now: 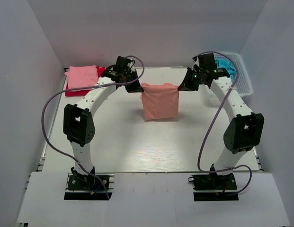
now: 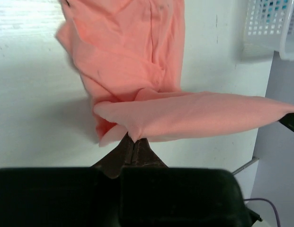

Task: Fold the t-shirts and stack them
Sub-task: Fold the long partially folded tshirt into a neat square

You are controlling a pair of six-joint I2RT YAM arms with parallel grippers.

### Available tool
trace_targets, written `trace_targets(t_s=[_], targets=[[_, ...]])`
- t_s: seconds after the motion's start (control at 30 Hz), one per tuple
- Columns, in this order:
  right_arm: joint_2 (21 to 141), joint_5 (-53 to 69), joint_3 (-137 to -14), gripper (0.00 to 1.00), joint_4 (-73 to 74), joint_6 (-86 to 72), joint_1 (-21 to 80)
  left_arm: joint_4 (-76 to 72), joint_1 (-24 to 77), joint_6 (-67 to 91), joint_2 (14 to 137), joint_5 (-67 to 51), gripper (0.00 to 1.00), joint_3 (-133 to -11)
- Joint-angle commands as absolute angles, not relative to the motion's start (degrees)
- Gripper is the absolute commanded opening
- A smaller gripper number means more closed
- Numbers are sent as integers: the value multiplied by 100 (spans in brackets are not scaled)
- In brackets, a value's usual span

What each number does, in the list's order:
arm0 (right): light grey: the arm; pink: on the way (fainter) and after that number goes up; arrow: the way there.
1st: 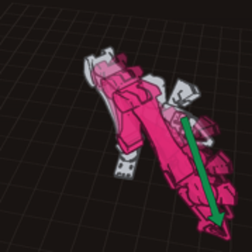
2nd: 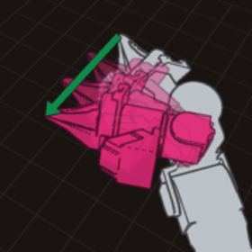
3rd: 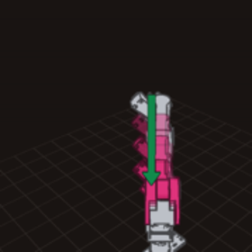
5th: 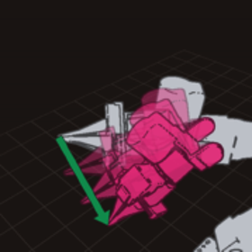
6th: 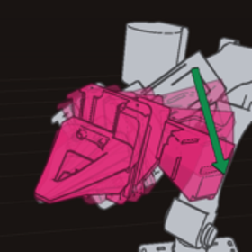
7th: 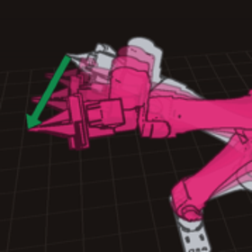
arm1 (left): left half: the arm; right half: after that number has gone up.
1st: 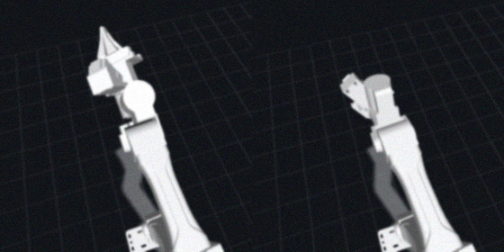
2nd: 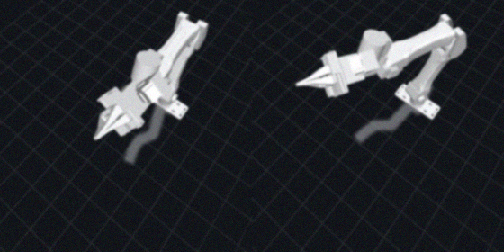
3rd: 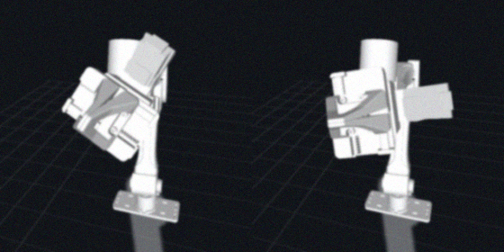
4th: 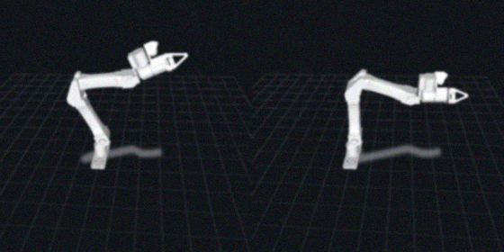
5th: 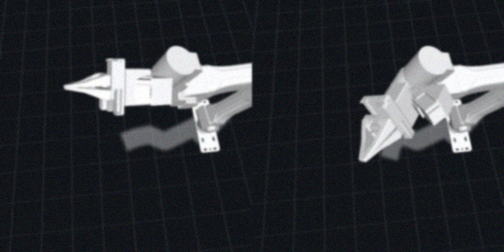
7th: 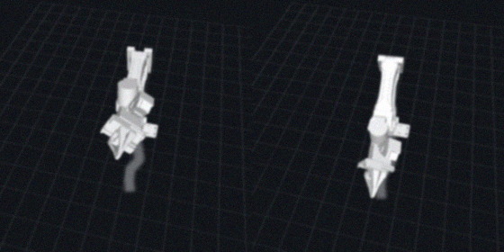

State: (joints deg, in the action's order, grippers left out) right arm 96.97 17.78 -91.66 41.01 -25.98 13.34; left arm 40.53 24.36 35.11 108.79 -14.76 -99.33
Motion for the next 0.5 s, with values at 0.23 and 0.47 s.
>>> trace_targets(t_s=[0.23, 0.47], targets=[[11344, 1987, -11178, 0, 3981, -2294, 1160, 4052, 2083, 3331, 12109, -1625, 0, -11705], [12251, 2214, -11899, 0, 3771, -2154, 1108, 3956, 1898, 3331, 12972, -1828, 0, -12541]])
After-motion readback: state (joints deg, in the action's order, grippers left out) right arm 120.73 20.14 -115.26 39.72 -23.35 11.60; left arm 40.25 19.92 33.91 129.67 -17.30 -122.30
